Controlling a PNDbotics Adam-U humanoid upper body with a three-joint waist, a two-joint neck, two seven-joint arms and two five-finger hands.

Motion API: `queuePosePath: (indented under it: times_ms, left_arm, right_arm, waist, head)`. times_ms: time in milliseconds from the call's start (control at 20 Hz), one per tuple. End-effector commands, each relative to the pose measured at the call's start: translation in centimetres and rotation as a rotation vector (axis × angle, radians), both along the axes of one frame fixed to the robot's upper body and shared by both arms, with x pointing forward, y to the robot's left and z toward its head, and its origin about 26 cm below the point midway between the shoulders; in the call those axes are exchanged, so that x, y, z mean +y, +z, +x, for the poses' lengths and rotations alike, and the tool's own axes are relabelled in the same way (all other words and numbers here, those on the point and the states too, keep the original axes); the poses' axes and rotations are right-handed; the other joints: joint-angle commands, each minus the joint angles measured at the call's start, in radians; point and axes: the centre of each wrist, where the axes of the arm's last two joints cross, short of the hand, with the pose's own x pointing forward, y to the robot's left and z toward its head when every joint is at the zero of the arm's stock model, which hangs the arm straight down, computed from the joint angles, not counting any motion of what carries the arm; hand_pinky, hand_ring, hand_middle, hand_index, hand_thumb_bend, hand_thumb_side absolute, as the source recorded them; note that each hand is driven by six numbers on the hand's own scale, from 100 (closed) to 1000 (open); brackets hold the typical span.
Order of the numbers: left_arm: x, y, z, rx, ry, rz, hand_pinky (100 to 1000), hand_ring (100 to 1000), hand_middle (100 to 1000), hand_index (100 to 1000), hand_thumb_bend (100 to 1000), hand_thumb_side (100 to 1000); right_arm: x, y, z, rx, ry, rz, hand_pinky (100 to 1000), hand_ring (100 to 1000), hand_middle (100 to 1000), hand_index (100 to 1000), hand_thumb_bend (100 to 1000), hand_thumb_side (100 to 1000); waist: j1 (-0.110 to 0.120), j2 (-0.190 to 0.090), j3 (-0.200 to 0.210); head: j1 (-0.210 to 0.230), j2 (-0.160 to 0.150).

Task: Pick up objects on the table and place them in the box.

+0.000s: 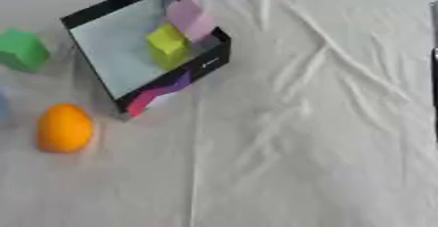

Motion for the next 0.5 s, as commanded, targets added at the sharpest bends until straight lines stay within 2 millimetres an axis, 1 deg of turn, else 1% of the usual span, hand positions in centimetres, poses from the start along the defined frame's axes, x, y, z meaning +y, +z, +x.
queuePosePath:
  times_ms: [50, 100, 150, 250, 500]
  left_arm:
    - [0.2, 1.2, -0.1, -0.032, -0.009, 0.024, 860, 844, 823, 809, 176, 668]
    - [0.1, 1.2, -0.1, -0.031, -0.014, 0.026, 860, 844, 823, 810, 175, 668]
    - [0.1, 1.2, -0.1, -0.030, -0.021, 0.031, 859, 845, 827, 814, 172, 667]
    - [0.2, 1.4, -0.1, -0.027, -0.035, 0.049, 859, 847, 834, 820, 168, 663]
    - [1.0, 2.2, -0.5, -0.016, -0.065, 0.128, 863, 859, 854, 834, 159, 658]
  right_arm:
    - [-0.2, -0.9, -0.9, -0.053, 0.018, 0.058, 890, 813, 817, 860, 100, 583]
    - [-0.4, -1.8, -1.1, -0.052, 0.021, 0.075, 890, 813, 817, 860, 100, 583]
    - [-0.6, -2.7, -1.2, -0.050, 0.022, 0.091, 886, 807, 811, 856, 100, 544]
    - [-1.1, -4.4, -1.6, -0.050, 0.024, 0.122, 883, 802, 807, 854, 100, 521]
    - [-1.5, -7.0, -1.5, -0.058, 0.035, 0.207, 882, 801, 808, 853, 100, 547]
  waist:
    - [0.017, -0.018, 0.003]
    - [0.019, -0.021, 0.005]
    - [0.021, -0.024, 0.006]
    - [0.026, -0.032, 0.008]
    - [0.038, -0.045, 0.011]
  head:
    - [0.003, 0.010]
    - [0.004, 0.015]
    - [0.005, 0.023]
    - [0.003, 0.038]
    - [-0.001, 0.057]
